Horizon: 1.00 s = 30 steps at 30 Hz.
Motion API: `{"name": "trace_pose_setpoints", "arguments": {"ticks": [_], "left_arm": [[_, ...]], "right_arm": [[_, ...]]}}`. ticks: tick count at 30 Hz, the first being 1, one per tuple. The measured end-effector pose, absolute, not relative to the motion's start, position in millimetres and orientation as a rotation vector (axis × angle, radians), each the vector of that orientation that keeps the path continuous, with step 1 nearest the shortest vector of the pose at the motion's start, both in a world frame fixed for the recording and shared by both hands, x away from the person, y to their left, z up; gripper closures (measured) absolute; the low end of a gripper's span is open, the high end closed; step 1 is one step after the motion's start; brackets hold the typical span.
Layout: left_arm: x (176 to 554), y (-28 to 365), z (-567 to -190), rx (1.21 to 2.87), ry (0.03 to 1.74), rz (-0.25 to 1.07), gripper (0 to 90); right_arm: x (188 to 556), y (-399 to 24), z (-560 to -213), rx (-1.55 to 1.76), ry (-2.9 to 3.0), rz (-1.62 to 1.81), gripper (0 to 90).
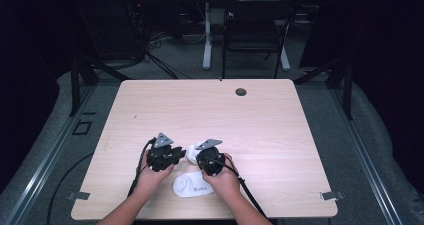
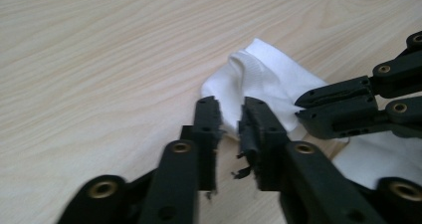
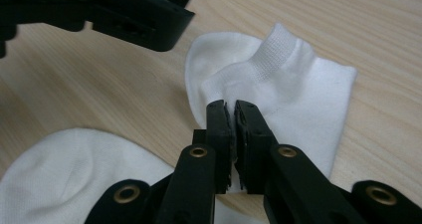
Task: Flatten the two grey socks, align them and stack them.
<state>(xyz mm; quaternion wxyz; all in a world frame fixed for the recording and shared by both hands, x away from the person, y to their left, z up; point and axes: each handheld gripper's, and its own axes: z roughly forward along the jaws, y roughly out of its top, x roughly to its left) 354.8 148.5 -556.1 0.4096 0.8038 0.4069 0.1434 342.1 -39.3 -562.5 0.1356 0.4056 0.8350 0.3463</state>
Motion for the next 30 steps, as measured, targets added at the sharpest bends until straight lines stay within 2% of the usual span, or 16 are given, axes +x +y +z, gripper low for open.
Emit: {"name": "trace_pose_setpoints", "arguments": {"ticks": [3,7,30], "left_arm": [[356.9,140.4,-557.1,2.032,1.011,0.363,85.2],[359.2,134.8,-557.9,2.061,0.997,0.366,88.8],[357.4,145.6,-578.9,2.148,1.009,0.353,86.4]], "right_arm": [[342.0,-39.0,-563.2,1.177,2.419,1.003,85.6],[341.9,-38.6,-564.0,1.183,2.424,1.002,85.6],[342.7,-43.0,-563.3,1.227,2.398,1.041,85.6]]}}
